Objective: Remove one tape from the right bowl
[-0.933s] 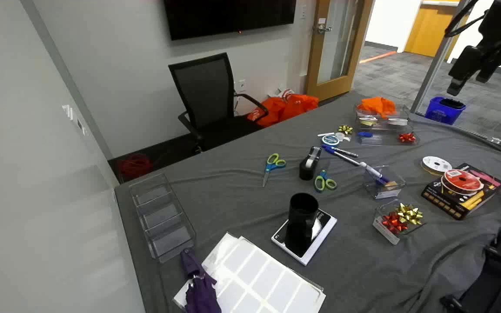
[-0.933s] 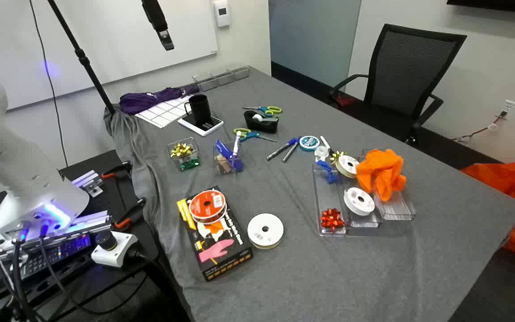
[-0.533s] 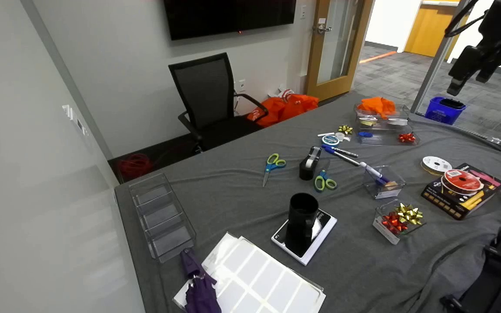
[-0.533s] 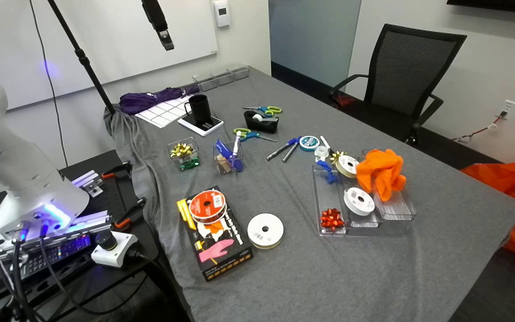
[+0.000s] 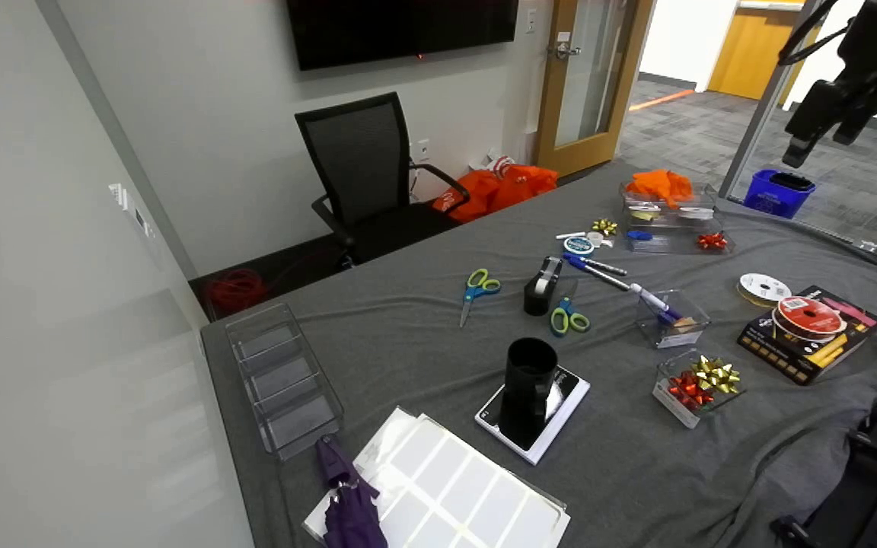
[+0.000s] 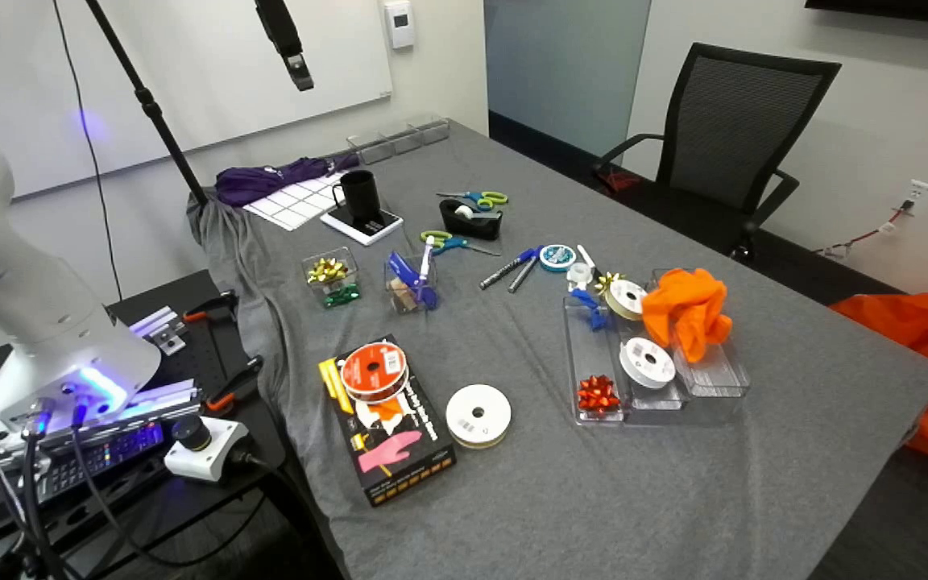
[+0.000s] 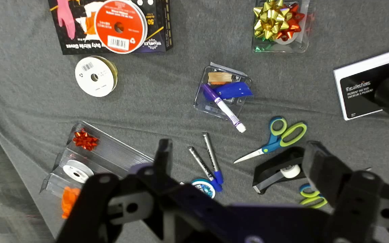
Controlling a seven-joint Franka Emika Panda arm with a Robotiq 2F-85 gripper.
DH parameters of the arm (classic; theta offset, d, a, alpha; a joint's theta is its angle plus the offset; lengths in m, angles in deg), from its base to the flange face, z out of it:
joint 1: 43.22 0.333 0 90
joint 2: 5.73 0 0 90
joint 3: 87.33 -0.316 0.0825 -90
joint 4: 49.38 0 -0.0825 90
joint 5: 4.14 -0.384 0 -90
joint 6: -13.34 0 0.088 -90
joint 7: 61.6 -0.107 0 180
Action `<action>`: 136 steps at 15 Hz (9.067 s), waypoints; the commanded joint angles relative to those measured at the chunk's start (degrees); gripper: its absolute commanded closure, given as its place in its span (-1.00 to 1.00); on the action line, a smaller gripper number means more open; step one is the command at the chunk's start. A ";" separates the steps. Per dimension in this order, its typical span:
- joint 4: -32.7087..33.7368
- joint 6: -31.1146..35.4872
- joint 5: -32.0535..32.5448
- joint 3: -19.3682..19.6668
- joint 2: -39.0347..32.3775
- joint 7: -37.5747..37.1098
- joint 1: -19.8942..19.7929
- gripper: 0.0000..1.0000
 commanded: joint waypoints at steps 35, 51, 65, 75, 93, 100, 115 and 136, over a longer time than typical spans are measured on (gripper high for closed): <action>4.67 50.92 5.04 11.74 -31.16 46.82 -2.64 -1.00; 17.94 59.00 11.70 12.10 -55.03 47.72 -4.39 -1.00; 44.09 63.72 16.41 1.46 -76.73 72.47 -20.69 -1.00; 51.64 63.32 16.72 -2.15 -84.41 85.89 -26.07 -1.00; 54.49 64.02 14.58 -1.98 -87.31 85.80 -25.37 0.66; 55.00 64.14 14.62 -2.35 -87.37 85.96 -25.55 1.00; 48.49 56.87 7.21 -15.54 -78.39 87.71 -34.08 1.00; 14.02 22.93 -29.39 -4.03 -40.61 82.23 -25.78 1.00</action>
